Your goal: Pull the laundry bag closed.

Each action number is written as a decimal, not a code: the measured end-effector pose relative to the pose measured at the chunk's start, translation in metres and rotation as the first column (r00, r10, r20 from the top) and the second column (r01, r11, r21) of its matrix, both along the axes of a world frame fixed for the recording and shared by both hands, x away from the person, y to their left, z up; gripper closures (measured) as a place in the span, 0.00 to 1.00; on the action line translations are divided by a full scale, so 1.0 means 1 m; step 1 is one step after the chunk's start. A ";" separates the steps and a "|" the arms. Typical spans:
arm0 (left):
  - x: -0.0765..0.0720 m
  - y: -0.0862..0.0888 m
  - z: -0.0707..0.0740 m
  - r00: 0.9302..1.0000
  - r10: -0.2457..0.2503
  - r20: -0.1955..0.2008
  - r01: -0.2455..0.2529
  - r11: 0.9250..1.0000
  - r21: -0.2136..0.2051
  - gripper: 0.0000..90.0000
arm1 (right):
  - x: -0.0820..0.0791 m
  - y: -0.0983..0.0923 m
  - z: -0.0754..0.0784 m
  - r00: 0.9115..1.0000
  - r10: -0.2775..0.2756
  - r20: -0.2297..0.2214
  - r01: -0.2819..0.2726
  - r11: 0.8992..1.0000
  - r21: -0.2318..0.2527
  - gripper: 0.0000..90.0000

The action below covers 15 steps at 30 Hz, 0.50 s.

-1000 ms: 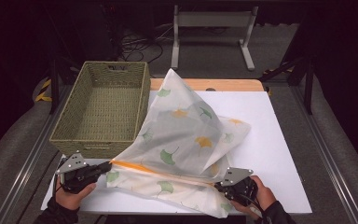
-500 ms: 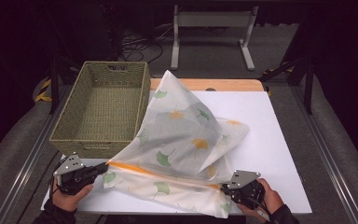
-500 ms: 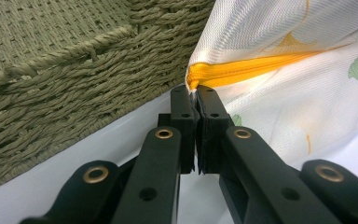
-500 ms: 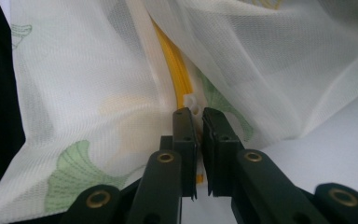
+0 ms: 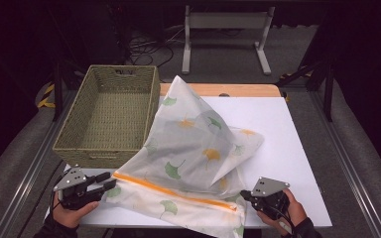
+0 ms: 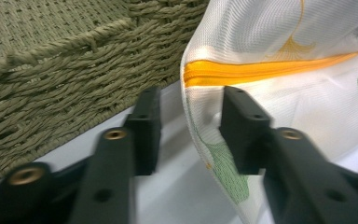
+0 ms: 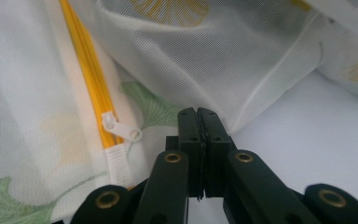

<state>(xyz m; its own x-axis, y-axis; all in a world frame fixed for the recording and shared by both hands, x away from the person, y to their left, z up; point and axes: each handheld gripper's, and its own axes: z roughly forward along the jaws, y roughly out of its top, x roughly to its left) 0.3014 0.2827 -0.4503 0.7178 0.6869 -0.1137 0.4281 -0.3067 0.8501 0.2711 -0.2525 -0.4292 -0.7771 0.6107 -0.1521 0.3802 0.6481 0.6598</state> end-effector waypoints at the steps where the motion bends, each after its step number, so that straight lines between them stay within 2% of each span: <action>1: 0.000 -0.001 0.000 1.000 0.002 0.006 -0.002 1.000 0.006 0.59 | 0.001 -0.001 0.001 1.000 -0.003 0.006 0.003 1.000 0.010 0.99; 3: -0.001 -0.003 0.000 1.000 0.000 0.011 -0.001 1.000 0.022 0.53 | 0.001 -0.003 0.001 1.000 -0.013 0.020 0.012 1.000 0.024 0.99; 4: 0.000 -0.003 0.001 1.000 -0.016 0.016 0.015 0.999 0.034 0.51 | 0.002 -0.004 0.001 1.000 -0.015 0.020 0.015 0.999 0.033 0.99; 13: -0.002 -0.006 0.002 0.999 0.007 0.049 -0.009 0.998 0.057 0.37 | 0.002 -0.008 0.004 0.997 -0.035 0.067 0.030 0.997 0.070 0.95; 15: -0.002 -0.006 0.002 0.998 -0.004 0.060 0.000 0.997 0.076 0.34 | 0.002 -0.010 0.005 0.996 -0.033 0.080 0.026 0.996 0.088 0.92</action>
<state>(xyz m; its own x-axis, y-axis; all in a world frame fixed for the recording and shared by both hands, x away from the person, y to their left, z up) 0.2995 0.2764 -0.4478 0.7230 0.6906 -0.0183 0.3766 -0.3719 0.8484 0.2734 -0.2621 -0.4239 -0.7457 0.6471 -0.1590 0.3415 0.5760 0.7428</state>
